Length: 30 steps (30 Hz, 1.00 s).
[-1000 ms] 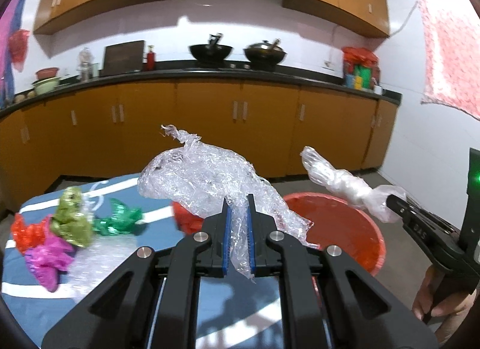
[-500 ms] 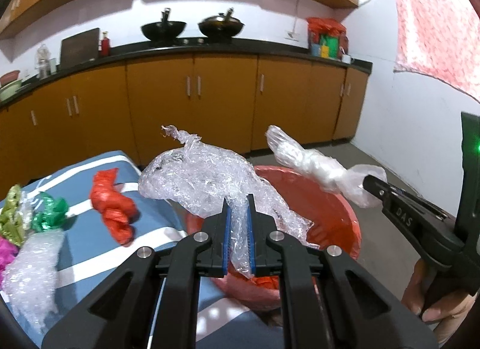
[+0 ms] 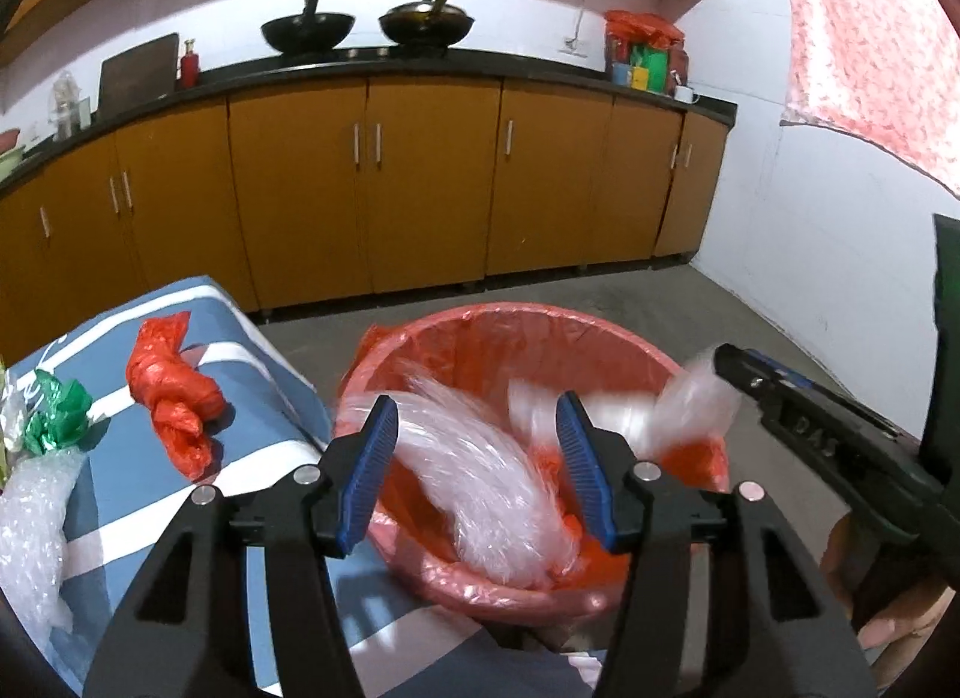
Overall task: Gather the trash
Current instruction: 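Move both open tools back over the table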
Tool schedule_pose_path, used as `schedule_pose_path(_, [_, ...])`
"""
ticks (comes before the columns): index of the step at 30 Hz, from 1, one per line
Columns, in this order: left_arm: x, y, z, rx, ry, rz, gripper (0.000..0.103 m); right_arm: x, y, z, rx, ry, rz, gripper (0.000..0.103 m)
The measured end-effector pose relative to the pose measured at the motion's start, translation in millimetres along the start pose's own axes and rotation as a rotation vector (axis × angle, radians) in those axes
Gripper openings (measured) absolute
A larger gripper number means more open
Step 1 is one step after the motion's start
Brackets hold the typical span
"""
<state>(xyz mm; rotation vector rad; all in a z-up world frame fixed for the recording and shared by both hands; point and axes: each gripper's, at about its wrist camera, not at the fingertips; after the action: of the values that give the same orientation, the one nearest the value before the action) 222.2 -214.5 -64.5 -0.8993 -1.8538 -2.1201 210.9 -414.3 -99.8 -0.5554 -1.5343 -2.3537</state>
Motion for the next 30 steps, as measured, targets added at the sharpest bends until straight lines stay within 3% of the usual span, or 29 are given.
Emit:
schedule_pose_path(11, [19.8,-3.7,49.0,0.107,0.087,-0.024,0.055,6.4,6.3,14.1,0.037,0.0,-0.019,0.027])
schedule_pose_path(19, [64.6,-13.7,101.0,0.178,0.152,-0.089,0.056,-3.3,0.0,71.9,0.126,0.084,0.021,0.027])
schedule_pose_path(24, [108.8,-23.6,156.6,0.233,0.252,-0.166,0.06,-17.5,-11.7,124.4,0.192,0.168,0.069,0.027])
schedule_pose_path(30, [143.7,-44.6,232.8,0.271,0.477,-0.218,0.066,-38.7,-31.2,189.0,0.273,0.268,0.129,0.043])
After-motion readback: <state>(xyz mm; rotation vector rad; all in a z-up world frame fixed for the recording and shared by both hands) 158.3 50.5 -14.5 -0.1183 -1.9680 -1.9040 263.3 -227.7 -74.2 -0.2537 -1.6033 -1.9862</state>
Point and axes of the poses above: each gripper's, at about its wrist camera, not at the fingertips, and x roughly against the way its jaws point, z to its left, y to its top, and after that the axes turned 11 degrees about y, right-handed
